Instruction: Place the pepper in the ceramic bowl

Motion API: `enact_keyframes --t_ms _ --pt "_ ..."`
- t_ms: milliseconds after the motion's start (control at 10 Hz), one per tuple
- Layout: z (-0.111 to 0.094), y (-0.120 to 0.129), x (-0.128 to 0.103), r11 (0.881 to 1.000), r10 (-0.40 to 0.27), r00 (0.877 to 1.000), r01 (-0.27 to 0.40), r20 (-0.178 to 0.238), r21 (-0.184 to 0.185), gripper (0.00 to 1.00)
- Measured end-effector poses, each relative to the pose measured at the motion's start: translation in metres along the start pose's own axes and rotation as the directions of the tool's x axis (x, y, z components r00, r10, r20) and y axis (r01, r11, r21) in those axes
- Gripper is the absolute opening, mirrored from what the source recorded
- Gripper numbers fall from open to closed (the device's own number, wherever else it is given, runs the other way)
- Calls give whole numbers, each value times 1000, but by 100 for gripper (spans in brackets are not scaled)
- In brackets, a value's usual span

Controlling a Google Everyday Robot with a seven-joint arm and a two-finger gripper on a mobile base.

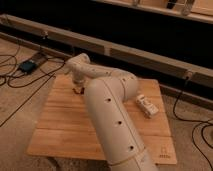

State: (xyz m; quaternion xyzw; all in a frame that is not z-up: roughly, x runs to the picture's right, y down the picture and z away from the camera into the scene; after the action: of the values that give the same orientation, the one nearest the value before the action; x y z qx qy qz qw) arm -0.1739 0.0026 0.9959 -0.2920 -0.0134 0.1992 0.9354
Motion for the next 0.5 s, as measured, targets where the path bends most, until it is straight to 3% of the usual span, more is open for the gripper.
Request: enact_keyframes --t_ms 100,500 --pt "-6 1 -3 1000 10 1000 -10 14 -8 1" --pt "-34 -7 -7 998 63 996 -61 66 -31 0"
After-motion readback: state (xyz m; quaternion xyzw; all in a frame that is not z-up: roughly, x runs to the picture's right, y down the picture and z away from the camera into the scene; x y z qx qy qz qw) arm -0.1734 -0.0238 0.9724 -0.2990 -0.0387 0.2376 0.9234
